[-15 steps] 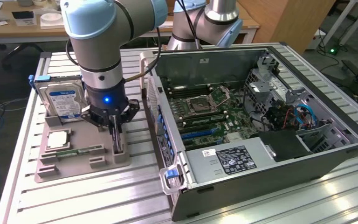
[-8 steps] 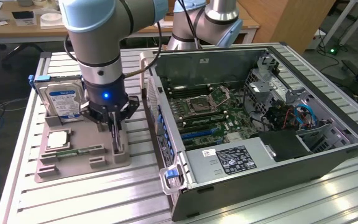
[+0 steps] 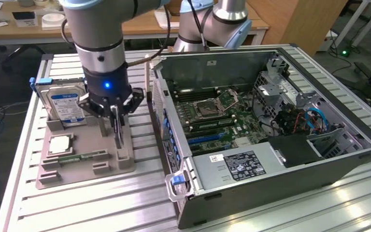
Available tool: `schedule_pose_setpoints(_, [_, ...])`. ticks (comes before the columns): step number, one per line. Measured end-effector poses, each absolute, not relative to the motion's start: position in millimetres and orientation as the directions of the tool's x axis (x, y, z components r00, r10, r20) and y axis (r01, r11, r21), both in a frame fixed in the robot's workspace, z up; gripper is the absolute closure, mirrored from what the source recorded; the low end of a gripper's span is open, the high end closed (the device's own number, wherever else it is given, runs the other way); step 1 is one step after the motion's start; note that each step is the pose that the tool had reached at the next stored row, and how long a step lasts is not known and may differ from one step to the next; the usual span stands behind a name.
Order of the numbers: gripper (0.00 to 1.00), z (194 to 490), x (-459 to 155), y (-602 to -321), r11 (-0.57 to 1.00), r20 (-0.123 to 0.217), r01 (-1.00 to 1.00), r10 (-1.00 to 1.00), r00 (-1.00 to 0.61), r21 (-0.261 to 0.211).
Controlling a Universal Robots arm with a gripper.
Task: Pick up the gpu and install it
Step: 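Pick up the gpu and move the gpu toward the slot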
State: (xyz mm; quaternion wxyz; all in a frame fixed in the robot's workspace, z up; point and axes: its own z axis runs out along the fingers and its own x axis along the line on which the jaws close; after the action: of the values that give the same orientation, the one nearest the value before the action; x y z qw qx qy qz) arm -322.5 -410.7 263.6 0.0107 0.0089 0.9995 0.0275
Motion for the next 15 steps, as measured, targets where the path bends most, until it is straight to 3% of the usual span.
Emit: schedule_pose_setpoints(15, [0.73,330.7,-322.4,-410.9,0.998,-0.021,0.017,0.018,-1.000,0.062])
